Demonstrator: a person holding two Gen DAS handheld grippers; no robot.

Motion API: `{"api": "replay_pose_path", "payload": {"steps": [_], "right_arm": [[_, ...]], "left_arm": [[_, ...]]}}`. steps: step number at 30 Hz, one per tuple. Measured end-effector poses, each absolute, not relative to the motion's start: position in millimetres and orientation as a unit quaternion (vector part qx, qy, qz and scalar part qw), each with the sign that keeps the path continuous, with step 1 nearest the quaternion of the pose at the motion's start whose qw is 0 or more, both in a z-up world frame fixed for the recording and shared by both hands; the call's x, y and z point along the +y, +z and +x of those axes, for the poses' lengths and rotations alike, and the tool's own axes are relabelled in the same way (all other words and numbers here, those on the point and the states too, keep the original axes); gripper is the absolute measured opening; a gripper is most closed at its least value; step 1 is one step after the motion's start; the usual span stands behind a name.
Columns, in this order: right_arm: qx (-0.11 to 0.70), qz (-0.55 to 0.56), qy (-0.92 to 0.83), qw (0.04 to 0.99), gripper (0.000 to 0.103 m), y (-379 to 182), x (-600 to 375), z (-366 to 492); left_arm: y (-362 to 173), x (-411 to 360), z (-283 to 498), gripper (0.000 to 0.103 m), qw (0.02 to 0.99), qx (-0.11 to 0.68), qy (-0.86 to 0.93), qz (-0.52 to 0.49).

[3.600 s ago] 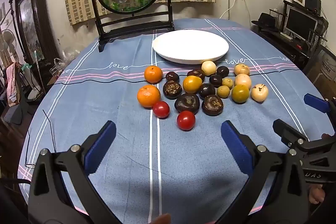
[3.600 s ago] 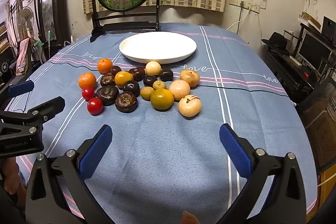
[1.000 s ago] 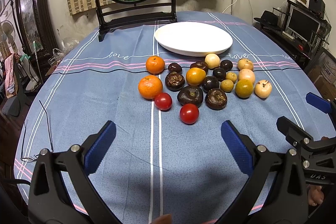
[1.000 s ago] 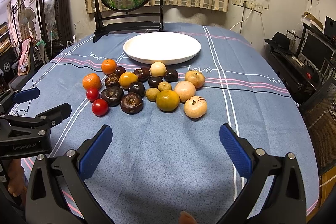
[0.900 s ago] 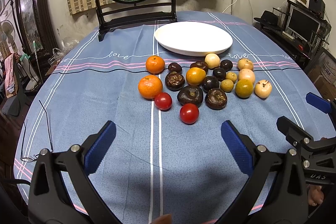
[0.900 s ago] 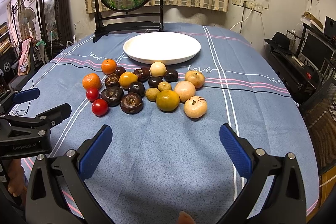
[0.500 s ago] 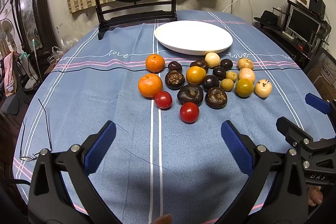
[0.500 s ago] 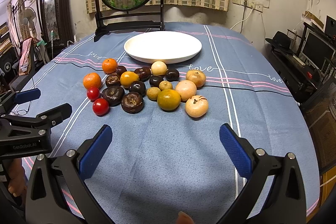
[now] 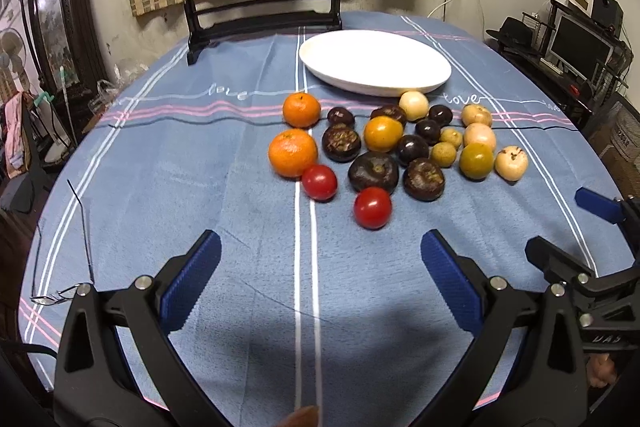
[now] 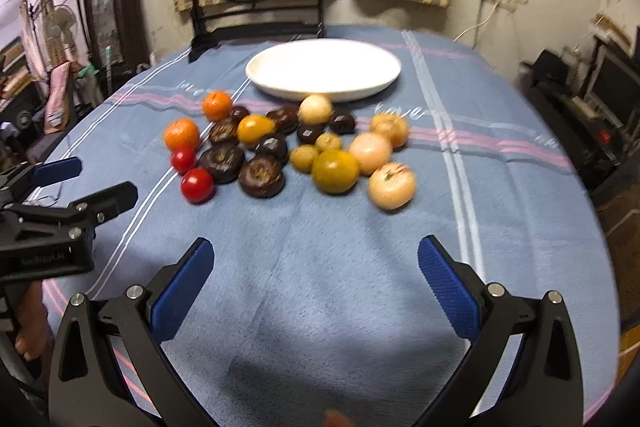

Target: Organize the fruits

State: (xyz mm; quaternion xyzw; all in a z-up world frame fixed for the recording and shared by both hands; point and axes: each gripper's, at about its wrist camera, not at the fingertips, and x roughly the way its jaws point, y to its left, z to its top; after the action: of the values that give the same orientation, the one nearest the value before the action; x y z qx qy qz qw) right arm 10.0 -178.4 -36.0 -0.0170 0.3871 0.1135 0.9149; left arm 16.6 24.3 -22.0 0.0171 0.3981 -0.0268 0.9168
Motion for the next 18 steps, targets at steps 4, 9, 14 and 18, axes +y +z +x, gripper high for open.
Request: {"api": "replay_pose_path", "payload": {"steps": [4, 9, 14, 18], "right_arm": [[0.421, 0.070, 0.184, 0.886, 0.102, -48, -196, 24], [0.356, 0.147, 0.224, 0.895, 0.102, -43, -220, 24], [0.431, 0.064, 0.229, 0.871, 0.102, -45, -201, 47], [0.431, 0.058, 0.242, 0.867, 0.102, -42, -206, 57]], "left_arm": [[-38, 38, 24, 0.101, 0.908, 0.414, -0.065, 0.001], [-50, 63, 46, 0.101, 0.889, 0.433, -0.128, -0.074], [-40, 67, 69, 0.101, 0.896, 0.426, -0.115, -0.052], [-37, 63, 88, 0.101, 0.896, 0.426, -0.121, -0.028]]}}
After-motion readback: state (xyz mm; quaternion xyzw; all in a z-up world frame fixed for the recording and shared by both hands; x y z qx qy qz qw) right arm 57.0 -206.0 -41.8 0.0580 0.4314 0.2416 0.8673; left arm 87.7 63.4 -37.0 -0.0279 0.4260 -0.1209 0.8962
